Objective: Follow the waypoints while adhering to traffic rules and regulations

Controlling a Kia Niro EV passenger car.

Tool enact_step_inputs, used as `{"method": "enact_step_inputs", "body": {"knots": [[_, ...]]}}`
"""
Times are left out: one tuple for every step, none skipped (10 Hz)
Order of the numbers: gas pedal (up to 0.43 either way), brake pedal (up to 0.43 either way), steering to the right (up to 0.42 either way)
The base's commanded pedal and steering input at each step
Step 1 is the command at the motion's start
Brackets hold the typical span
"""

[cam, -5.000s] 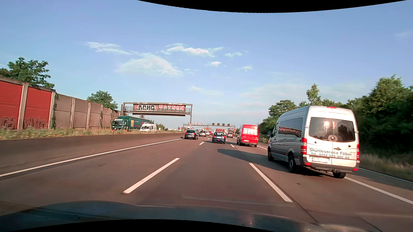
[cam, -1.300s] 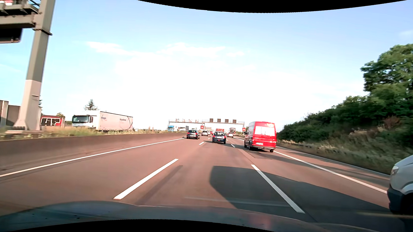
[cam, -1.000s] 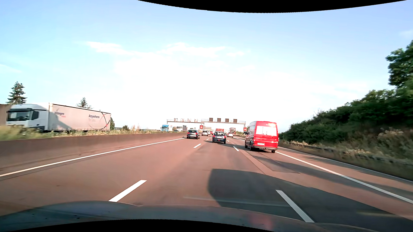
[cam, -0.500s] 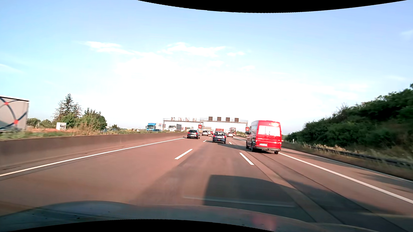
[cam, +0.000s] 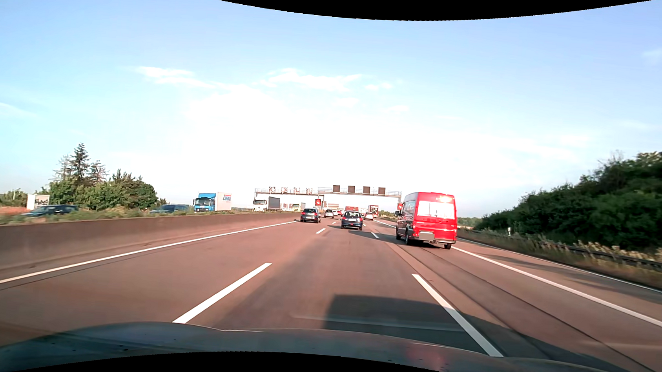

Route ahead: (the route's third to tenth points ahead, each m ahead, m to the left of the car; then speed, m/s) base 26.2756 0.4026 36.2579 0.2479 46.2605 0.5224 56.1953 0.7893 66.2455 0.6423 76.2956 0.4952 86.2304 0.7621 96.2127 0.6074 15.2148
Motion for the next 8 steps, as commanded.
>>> {"method": "enact_step_inputs", "body": {"knots": [[0.098, 0.0, -0.005], [0.098, 0.0, -0.004], [0.098, 0.0, -0.005], [0.098, 0.0, -0.004], [0.098, 0.0, -0.004], [0.098, 0.0, -0.005], [0.098, 0.0, -0.004], [0.11, 0.0, -0.005]]}}
